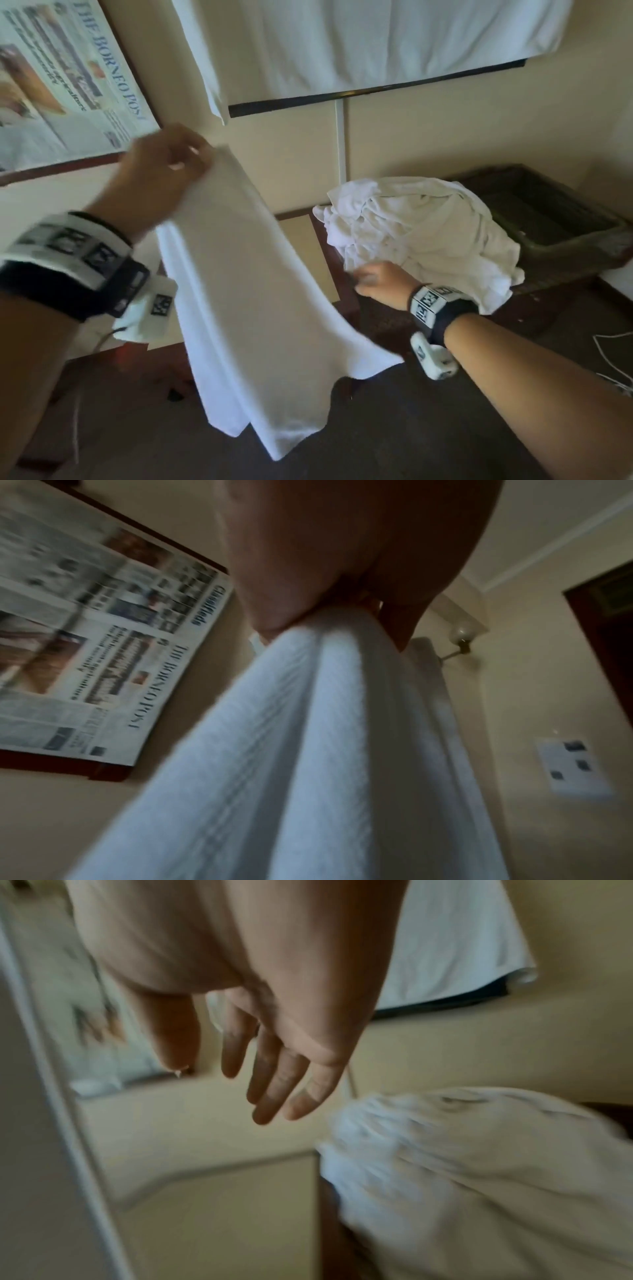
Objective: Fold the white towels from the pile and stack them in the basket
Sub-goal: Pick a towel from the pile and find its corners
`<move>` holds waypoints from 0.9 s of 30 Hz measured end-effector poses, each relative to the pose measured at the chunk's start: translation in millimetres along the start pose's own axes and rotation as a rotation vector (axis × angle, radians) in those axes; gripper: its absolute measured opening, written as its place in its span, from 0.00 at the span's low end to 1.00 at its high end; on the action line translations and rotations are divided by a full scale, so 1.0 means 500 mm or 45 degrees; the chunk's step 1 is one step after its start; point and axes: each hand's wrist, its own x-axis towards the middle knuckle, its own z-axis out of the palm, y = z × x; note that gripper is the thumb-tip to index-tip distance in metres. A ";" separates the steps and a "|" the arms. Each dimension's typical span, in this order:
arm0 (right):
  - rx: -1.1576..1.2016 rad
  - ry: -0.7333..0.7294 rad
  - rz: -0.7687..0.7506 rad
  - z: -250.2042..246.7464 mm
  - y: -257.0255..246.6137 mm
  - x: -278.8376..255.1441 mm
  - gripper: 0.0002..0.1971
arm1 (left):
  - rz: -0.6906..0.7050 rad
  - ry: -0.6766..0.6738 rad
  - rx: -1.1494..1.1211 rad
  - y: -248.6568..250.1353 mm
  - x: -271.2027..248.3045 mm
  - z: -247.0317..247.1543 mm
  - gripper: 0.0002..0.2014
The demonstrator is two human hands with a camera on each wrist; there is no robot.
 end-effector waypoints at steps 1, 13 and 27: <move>0.207 0.009 -0.111 -0.010 -0.068 0.005 0.21 | 0.015 -0.083 0.067 -0.009 -0.001 0.026 0.05; 0.563 0.075 -0.777 -0.125 -0.435 0.020 0.04 | 0.030 0.031 -0.039 -0.022 -0.046 0.032 0.05; 0.354 0.527 -0.896 -0.237 -0.526 0.060 0.09 | -0.391 -0.113 -0.350 -0.188 -0.190 0.145 0.32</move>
